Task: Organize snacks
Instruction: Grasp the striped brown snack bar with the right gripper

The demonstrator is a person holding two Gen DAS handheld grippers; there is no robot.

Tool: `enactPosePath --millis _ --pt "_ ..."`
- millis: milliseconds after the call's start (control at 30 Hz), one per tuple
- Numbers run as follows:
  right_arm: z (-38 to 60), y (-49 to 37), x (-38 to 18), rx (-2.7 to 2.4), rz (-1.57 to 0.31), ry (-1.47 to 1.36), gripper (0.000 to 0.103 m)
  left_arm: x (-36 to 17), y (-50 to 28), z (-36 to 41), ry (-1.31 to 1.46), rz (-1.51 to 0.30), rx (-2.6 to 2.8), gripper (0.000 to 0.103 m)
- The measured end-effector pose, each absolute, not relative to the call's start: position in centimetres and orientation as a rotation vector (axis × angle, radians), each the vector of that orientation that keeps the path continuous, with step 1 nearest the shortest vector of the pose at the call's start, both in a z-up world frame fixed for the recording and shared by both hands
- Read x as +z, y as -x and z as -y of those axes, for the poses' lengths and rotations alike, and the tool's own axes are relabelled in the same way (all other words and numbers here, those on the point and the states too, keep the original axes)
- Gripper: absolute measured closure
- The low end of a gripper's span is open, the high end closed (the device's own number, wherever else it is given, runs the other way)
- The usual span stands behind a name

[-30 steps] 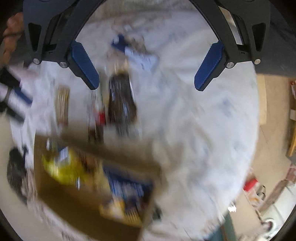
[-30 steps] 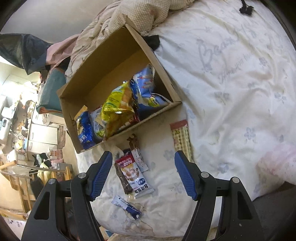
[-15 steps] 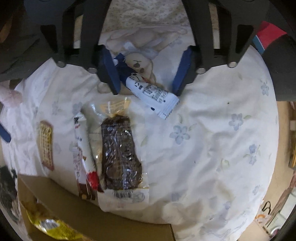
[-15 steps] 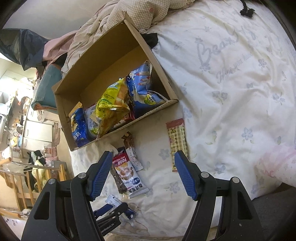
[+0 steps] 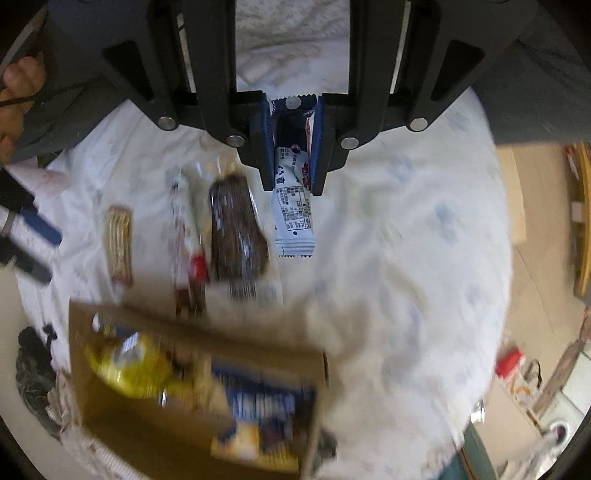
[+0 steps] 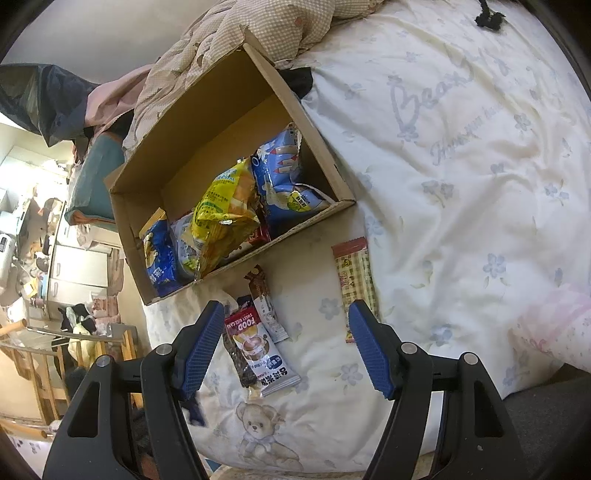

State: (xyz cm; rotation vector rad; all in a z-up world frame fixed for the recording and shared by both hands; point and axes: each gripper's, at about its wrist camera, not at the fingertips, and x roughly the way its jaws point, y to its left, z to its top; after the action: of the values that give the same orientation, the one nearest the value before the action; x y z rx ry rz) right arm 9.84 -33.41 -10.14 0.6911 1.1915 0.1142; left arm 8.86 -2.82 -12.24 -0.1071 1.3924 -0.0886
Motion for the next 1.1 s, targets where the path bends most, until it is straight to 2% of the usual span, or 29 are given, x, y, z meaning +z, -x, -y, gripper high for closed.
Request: enactPosePath --millis 200,433,733,833,1067,1100 --pt "33.7 -9.9 -10.4 0.096 -1.196 -0.704 0.031 -8.6 -12.4 1.6 0.034 -1.282 -0.106 0.089" --pt "35.6 -10.2 -12.3 -0.005 -1.234 -0.781 0.031 -8.6 -13.0 1.7 0.085 -1.255 -0.148 0.089" --pt "33.5 -13.1 -15.2 -0.097 -1.365 -0.556 0.032 -9.8 -13.2 1.1 0.122 -1.283 -0.115 0.088" --pt "31.5 -13.9 -15.6 -0.051 -1.396 -0.445 0.043 -10.0 -13.1 1.1 0.13 -1.296 -0.12 0.088" --pt "28.4 -14.3 -18.1 -0.046 -1.5 -0.2 0.046 -9.4 -12.9 1.8 0.112 -1.273 -0.137 0.088" --pt "28.4 -14.4 -18.6 -0.056 -1.512 -0.175 0.054 -9.3 -12.9 1.8 0.106 -1.267 -0.135 0.088"
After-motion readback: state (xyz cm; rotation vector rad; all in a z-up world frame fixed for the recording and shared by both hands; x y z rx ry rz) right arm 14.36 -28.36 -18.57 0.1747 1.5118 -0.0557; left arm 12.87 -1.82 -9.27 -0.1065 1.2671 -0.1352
